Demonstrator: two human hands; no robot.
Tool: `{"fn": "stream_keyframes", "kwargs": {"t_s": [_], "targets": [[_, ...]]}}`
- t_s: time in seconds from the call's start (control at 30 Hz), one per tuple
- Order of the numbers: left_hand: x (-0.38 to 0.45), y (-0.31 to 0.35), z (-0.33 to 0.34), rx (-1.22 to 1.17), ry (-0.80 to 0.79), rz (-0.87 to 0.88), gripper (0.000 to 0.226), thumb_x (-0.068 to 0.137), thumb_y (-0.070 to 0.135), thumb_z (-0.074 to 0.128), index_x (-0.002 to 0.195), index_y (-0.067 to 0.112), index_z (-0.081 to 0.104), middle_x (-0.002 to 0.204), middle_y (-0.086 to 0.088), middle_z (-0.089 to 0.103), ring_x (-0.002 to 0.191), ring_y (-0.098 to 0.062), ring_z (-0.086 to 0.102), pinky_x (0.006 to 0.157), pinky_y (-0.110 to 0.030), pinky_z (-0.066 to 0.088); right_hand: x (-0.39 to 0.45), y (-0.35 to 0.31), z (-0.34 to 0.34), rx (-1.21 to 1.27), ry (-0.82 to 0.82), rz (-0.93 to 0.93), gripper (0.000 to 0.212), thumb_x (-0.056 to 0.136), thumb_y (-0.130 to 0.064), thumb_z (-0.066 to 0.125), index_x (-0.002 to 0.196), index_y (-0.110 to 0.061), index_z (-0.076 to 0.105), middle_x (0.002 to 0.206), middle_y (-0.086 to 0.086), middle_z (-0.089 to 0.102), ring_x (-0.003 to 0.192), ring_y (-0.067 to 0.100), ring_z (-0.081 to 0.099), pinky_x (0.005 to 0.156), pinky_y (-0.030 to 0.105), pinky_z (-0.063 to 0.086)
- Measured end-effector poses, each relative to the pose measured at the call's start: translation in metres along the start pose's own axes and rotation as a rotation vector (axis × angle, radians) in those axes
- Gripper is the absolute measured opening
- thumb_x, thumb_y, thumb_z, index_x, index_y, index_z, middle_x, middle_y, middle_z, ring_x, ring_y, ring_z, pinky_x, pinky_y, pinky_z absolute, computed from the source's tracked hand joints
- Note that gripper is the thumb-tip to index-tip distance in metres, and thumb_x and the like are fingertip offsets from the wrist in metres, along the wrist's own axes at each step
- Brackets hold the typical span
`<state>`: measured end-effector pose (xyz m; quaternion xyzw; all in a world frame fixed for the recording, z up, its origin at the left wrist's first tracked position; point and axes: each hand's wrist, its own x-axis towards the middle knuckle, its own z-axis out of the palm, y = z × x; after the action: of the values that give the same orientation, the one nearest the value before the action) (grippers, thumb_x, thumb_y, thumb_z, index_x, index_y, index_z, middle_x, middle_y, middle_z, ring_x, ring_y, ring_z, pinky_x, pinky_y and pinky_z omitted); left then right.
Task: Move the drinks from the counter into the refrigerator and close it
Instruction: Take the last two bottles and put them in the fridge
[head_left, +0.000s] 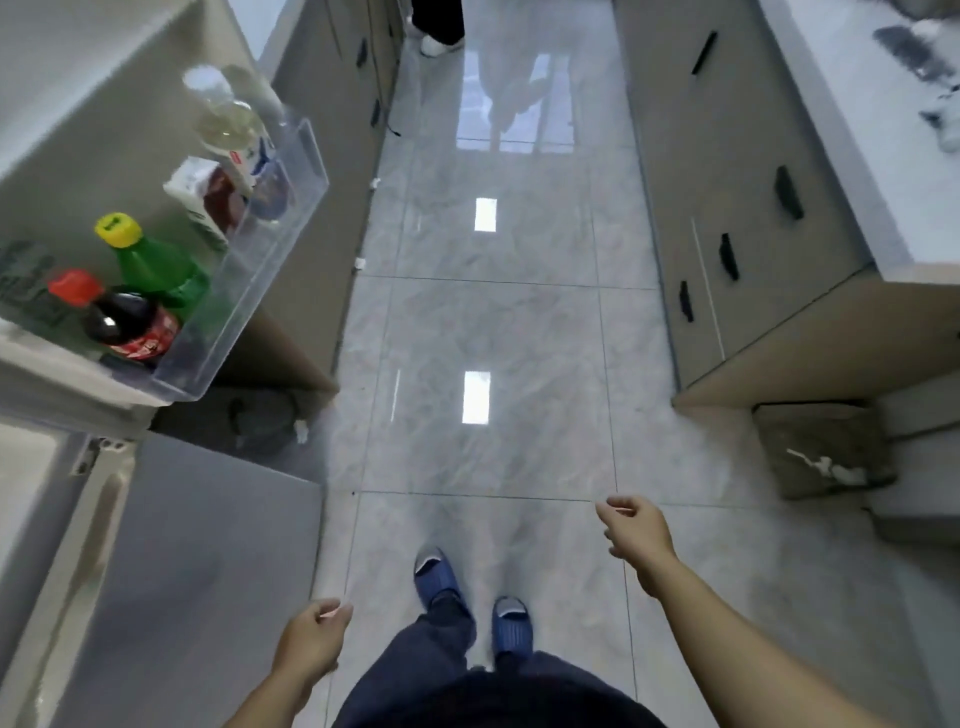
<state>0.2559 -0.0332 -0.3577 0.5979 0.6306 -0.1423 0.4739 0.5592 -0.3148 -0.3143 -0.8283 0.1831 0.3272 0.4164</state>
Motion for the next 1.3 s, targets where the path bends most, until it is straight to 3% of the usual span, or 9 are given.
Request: {"fn": "stream_keyframes", "kwargs": {"t_s": [0.13, 0.27, 0.33, 0.43, 0.53, 0.7, 0.97, 1.13, 1.3], "targets": [[0.025, 0.035, 0.001, 0.062, -0.093, 0.038, 0.035, 0.094, 0.026, 0.062, 0.123, 0.008, 0.061, 0.111, -0.010, 0.062, 0.087, -0.030, 0.063, 0.060, -0.031, 0.052, -0.012, 0.020, -0.009, 0.007, 0.033, 0.090, 0.025, 0.091, -0.028, 0.066, 0.111, -0.014, 0.061, 0.104, 0.005, 0.064, 0.089, 0.028, 0.065, 0.076, 0.041, 0.056], [0.051, 0.090, 0.001, 0.034, -0.150, 0.078, 0.032, 0.096, 0.027, 0.059, 0.123, 0.009, 0.059, 0.116, -0.012, 0.062, 0.099, -0.032, 0.062, 0.074, -0.039, 0.056, -0.019, 0.032, -0.014, 0.018, 0.056, 0.173, 0.023, 0.094, -0.026, 0.065, 0.113, -0.015, 0.059, 0.104, 0.004, 0.062, 0.095, 0.027, 0.064, 0.078, 0.042, 0.057], [0.058, 0.119, 0.004, -0.008, -0.163, 0.081, 0.026, 0.096, 0.028, 0.059, 0.116, 0.011, 0.062, 0.107, -0.012, 0.064, 0.094, -0.031, 0.063, 0.078, -0.043, 0.057, -0.020, 0.037, -0.018, 0.031, 0.066, 0.217, 0.019, 0.093, -0.025, 0.065, 0.109, -0.015, 0.060, 0.099, 0.004, 0.063, 0.095, 0.029, 0.065, 0.080, 0.043, 0.057], [0.068, 0.167, 0.016, -0.077, -0.177, 0.091, 0.020, 0.096, 0.027, 0.059, 0.109, 0.011, 0.062, 0.097, -0.009, 0.065, 0.081, -0.025, 0.060, 0.072, -0.038, 0.056, -0.015, 0.044, -0.024, 0.047, 0.077, 0.271, 0.018, 0.093, -0.024, 0.064, 0.109, -0.015, 0.060, 0.098, 0.005, 0.064, 0.094, 0.028, 0.065, 0.078, 0.041, 0.056], [0.079, 0.215, 0.033, -0.114, -0.197, 0.123, 0.019, 0.096, 0.027, 0.060, 0.110, 0.013, 0.061, 0.099, -0.007, 0.065, 0.084, -0.024, 0.061, 0.068, -0.034, 0.055, -0.001, 0.047, -0.033, 0.039, 0.085, 0.333, 0.019, 0.093, -0.025, 0.064, 0.108, -0.014, 0.060, 0.094, 0.007, 0.065, 0.087, 0.026, 0.064, 0.070, 0.037, 0.054], [0.094, 0.282, 0.062, -0.072, -0.201, 0.155, 0.028, 0.096, 0.029, 0.061, 0.119, 0.014, 0.060, 0.109, -0.009, 0.065, 0.090, -0.024, 0.063, 0.075, -0.039, 0.058, 0.047, 0.030, -0.054, 0.029, 0.082, 0.393, 0.015, 0.092, -0.022, 0.065, 0.100, -0.009, 0.064, 0.081, 0.009, 0.063, 0.074, 0.026, 0.059, 0.068, 0.036, 0.052], [0.092, 0.347, 0.083, -0.020, -0.094, 0.105, 0.021, 0.097, 0.026, 0.060, 0.111, 0.011, 0.063, 0.107, -0.012, 0.065, 0.087, -0.027, 0.061, 0.077, -0.041, 0.056, 0.169, -0.096, -0.094, -0.055, -0.032, 0.228, 0.030, 0.093, -0.024, 0.063, 0.119, -0.009, 0.059, 0.110, 0.009, 0.063, 0.097, 0.027, 0.062, 0.073, 0.036, 0.052], [0.098, 0.371, 0.087, -0.064, -0.059, 0.048, 0.011, 0.097, 0.021, 0.059, 0.090, 0.014, 0.063, 0.094, -0.014, 0.064, 0.078, -0.027, 0.055, 0.075, -0.037, 0.049, 0.237, -0.195, -0.099, -0.021, -0.068, 0.113, 0.033, 0.093, -0.025, 0.065, 0.121, -0.011, 0.059, 0.105, 0.008, 0.064, 0.093, 0.026, 0.063, 0.073, 0.036, 0.054], [0.118, 0.387, 0.091, -0.097, -0.020, -0.051, 0.014, 0.098, 0.022, 0.058, 0.094, 0.010, 0.062, 0.095, -0.013, 0.065, 0.078, -0.027, 0.055, 0.073, -0.035, 0.047, 0.290, -0.268, -0.088, -0.056, -0.125, 0.049, 0.031, 0.090, -0.025, 0.067, 0.117, -0.011, 0.061, 0.094, 0.008, 0.063, 0.079, 0.023, 0.059, 0.069, 0.035, 0.052]]}}
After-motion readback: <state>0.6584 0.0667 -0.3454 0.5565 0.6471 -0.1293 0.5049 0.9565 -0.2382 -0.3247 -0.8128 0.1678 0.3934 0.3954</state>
